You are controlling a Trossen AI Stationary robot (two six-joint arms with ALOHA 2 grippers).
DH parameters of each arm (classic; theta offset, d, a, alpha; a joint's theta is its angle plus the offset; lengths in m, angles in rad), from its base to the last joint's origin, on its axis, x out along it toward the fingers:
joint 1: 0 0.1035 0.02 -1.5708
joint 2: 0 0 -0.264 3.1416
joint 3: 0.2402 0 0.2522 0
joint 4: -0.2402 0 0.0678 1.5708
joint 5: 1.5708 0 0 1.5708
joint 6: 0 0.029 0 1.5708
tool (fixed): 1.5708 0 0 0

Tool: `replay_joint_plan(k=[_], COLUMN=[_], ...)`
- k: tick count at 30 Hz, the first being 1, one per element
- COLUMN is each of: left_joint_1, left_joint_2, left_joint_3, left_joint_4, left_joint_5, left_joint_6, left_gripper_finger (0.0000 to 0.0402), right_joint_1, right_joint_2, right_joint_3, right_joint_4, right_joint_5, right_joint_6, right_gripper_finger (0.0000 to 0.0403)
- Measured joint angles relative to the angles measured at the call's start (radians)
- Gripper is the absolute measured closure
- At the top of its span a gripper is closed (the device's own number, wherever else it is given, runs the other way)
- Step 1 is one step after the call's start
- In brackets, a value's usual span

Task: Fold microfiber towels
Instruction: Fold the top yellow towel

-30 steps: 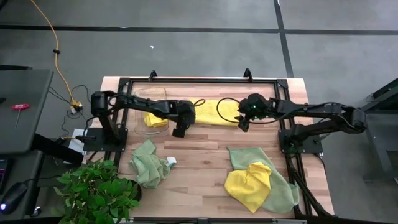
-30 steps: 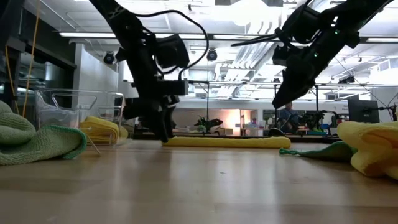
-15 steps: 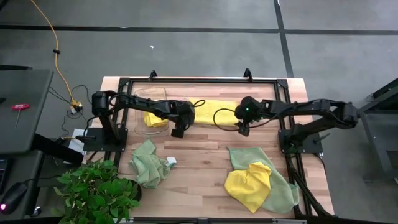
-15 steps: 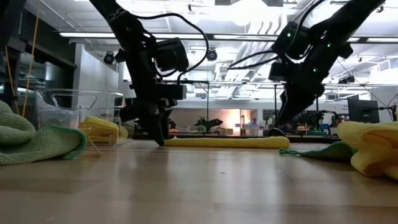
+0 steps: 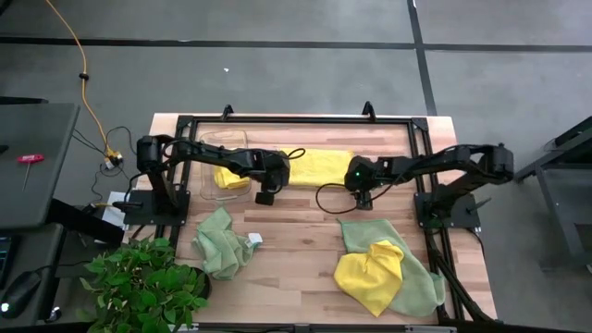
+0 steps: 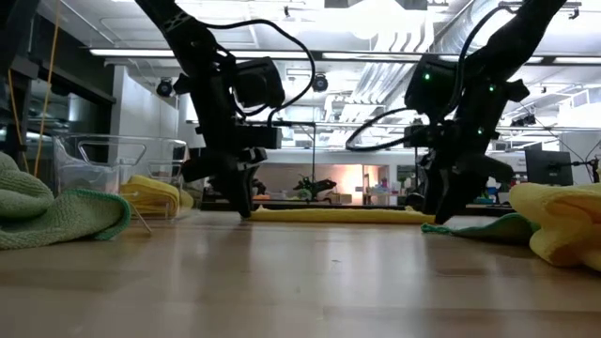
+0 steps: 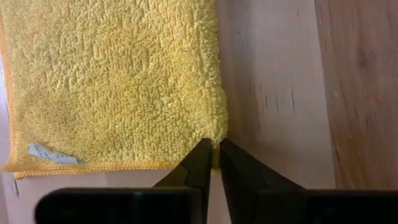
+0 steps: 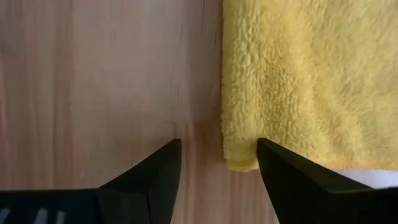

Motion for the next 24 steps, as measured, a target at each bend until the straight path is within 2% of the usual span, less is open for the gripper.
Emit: replay_joint_plan(k=[5,9,14,17,19,24], left_joint_1=[0.000,0.000,-0.007,-0.015,-0.022,-0.027], left_joint_2=[-0.001,-0.001,-0.001,-0.002,-0.003,-0.013], left_joint_3=[0.000,0.000,0.000,0.000,0.004,0.035], left_joint_4=[0.000,0.000,-0.019,-0.055,-0.084,-0.213], left_joint_5=[0.000,0.000,0.015,0.061,0.085,0.227], left_joint_6=[-0.016,-0.015,-0.059,-0.105,-0.137,-0.254], left_gripper_finger=[0.0399,0.0397,0.0400,0.0401,0.0400,0.0401], right_joint_1=[0.000,0.001,0.000,-0.001,-0.001,-0.016], right_joint_2=[0.015,0.016,0.017,0.013,0.000,-0.058], right_joint_3=[0.003,0.003,0.003,0.003,0.003,0.010], right_joint_4=[0.002,-0.001,-0.015,-0.030,-0.050,-0.104], right_joint_5=[-0.007,-0.020,-0.012,-0.030,-0.078,-0.288], right_joint_6=[0.004,0.014,0.125,0.222,0.279,0.404], right_gripper_finger=[0.0232,0.0294,0.0386,0.0391,0.0391,0.0399])
